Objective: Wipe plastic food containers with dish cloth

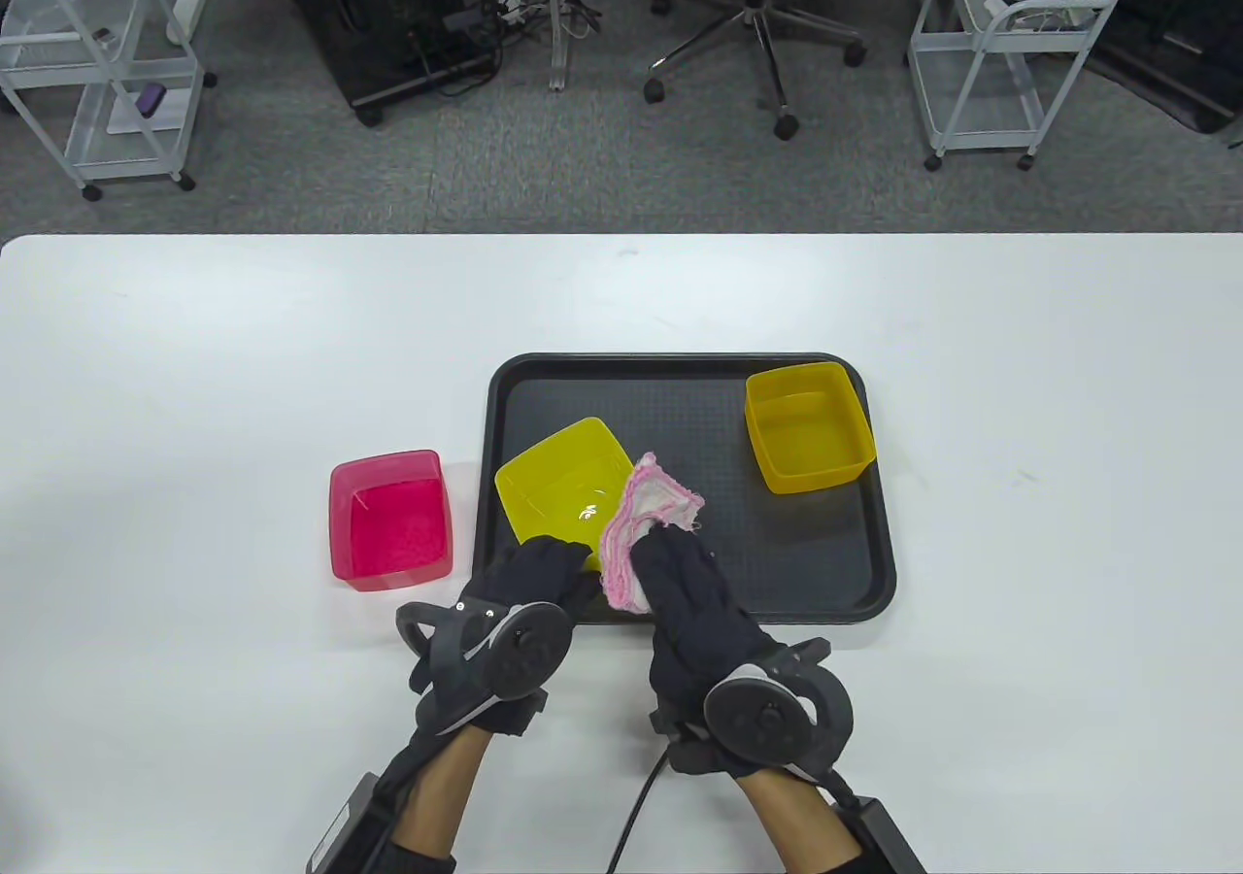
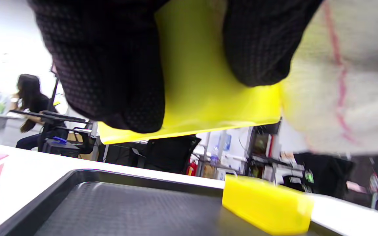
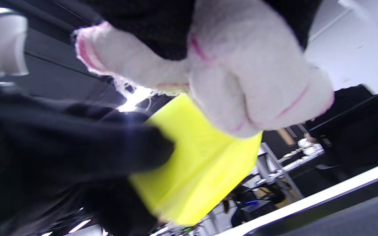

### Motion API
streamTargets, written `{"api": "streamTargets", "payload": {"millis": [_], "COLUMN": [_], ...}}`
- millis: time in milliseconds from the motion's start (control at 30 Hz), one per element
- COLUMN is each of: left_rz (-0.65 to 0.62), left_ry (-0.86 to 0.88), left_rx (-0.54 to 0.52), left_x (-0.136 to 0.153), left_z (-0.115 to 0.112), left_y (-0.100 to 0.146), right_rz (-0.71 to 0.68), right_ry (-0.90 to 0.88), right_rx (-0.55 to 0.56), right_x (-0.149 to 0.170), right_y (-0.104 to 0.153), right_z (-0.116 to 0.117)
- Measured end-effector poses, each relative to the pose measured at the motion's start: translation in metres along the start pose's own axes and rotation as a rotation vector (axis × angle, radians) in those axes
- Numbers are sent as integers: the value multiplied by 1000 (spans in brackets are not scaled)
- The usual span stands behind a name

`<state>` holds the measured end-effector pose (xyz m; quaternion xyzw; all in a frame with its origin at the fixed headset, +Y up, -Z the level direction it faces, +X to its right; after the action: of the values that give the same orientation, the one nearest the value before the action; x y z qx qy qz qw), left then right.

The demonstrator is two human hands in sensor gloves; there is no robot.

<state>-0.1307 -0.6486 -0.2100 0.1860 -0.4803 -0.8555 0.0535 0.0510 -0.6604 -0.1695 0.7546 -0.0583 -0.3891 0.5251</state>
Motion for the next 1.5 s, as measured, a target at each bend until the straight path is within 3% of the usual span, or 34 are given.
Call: {"api": "streamTargets", "payload": {"millis": [100, 300, 667, 833, 933, 1033, 1367, 1500], "left_rz": [43, 51, 29, -52, -113, -165, -289, -299], "left_ry": [102, 252, 211, 149, 110, 91, 215, 343], "left_rx": [1, 30, 44, 54, 43, 24, 57, 103], "left_x": [1, 13, 7, -4, -11, -15, -23, -23], "left_z": [3, 8, 7, 3, 2, 3, 8, 12], "left_y": [-1, -6, -2, 0, 2, 2, 4, 2], "right_rz": [-58, -104, 40, 173, 228, 209, 252, 290], "right_ry": [35, 12, -47, -210, -442, -617, -677, -708], "right_rx": [-46, -77, -29, 29, 58, 9, 20, 38], "right_x": [-11, -12, 4, 34, 59, 79, 97, 107], "right_y": [1, -1, -3, -4, -4, -5, -7, -6], "right_z": [11, 11, 8, 0, -4, -7, -12, -14]}}
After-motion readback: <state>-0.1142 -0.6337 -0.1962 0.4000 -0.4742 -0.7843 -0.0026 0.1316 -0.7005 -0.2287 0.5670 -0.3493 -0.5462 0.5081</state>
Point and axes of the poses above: the tracker on the back of each hand, its own x axis roughly to the little-finger side, its own y axis roughly from the fingertips to the wrist, z = x × y, the point moved 2 cm from there along -y, roughly from the wrist to the fingertips, and after that the axes turned 13 degrees about -x, right-handed, at the moved point
